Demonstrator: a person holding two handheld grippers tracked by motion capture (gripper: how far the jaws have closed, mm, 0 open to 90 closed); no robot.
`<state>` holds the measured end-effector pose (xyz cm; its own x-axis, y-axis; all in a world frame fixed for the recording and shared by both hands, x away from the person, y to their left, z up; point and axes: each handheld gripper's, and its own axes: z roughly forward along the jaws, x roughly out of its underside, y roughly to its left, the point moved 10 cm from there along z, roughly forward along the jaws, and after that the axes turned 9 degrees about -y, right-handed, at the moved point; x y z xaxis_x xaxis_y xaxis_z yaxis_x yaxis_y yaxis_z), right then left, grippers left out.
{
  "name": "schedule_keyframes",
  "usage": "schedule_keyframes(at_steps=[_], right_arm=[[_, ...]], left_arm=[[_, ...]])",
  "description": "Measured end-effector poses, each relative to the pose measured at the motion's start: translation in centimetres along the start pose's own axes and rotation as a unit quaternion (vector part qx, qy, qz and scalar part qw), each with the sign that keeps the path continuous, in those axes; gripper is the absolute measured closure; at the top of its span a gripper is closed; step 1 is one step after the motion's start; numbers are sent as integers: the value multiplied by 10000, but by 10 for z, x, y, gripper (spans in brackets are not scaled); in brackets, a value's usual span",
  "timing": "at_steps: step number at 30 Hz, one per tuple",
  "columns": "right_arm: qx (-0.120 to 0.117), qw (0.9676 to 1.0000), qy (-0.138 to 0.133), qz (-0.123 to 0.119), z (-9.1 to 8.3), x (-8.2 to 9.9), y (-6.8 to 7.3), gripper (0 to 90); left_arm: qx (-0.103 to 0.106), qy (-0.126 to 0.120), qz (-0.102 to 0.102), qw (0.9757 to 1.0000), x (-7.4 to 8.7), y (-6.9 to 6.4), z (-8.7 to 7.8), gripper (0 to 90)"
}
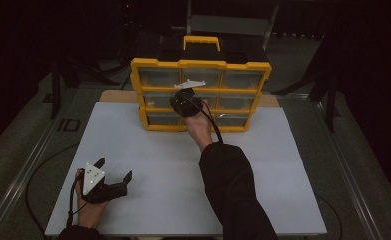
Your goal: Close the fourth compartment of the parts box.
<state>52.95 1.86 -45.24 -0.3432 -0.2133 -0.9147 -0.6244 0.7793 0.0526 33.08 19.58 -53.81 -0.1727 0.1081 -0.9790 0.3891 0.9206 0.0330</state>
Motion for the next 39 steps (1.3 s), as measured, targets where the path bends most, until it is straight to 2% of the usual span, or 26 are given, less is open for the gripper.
schedule_keyframes(at_steps=[6, 12, 16, 19, 22, 25, 28, 31, 36, 39], right_arm=[[-129, 9999, -6, -6, -3, 1, 2, 878], [-292, 9995, -70, -85, -16, 5, 4, 817], [-310, 9994, -154, -83, -30, 9, -1, 683], [-207, 9995, -166, -179, -42, 15, -8, 572], [-246, 9994, -195, -154, -54, 21, -11, 456], [-289, 9993, -123, -192, -65, 31, -14, 324], [-178, 9994, -39, -280, -76, 43, -18, 197], [-182, 9994, -70, -296, -88, 50, -19, 135], [-251, 9989, -169, -365, -112, 59, -21, 120], [-206, 9989, -195, -386, -126, 68, -26, 120]], left_arm=[[-4, 14, 6, 10000, 0, 0, 0, 6], [-7, 15, 20, 10000, 0, 0, 0, 6], [-5, 18, 31, 10000, 1, 0, 0, 6], [-5, 18, 38, 10000, 1, 0, 1, 6], [-10, 18, 47, 10000, 1, 0, 1, 6], [-15, 9, 50, 10000, 0, 0, 0, 6], [-22, 8, 51, 10000, 0, 0, 0, 6], [-36, -11, 31, 10000, 0, 0, 0, 6], [-54, -48, 34, 10000, -2, 1, -1, 6], [-63, -66, 31, 10000, -2, 1, -1, 6]])
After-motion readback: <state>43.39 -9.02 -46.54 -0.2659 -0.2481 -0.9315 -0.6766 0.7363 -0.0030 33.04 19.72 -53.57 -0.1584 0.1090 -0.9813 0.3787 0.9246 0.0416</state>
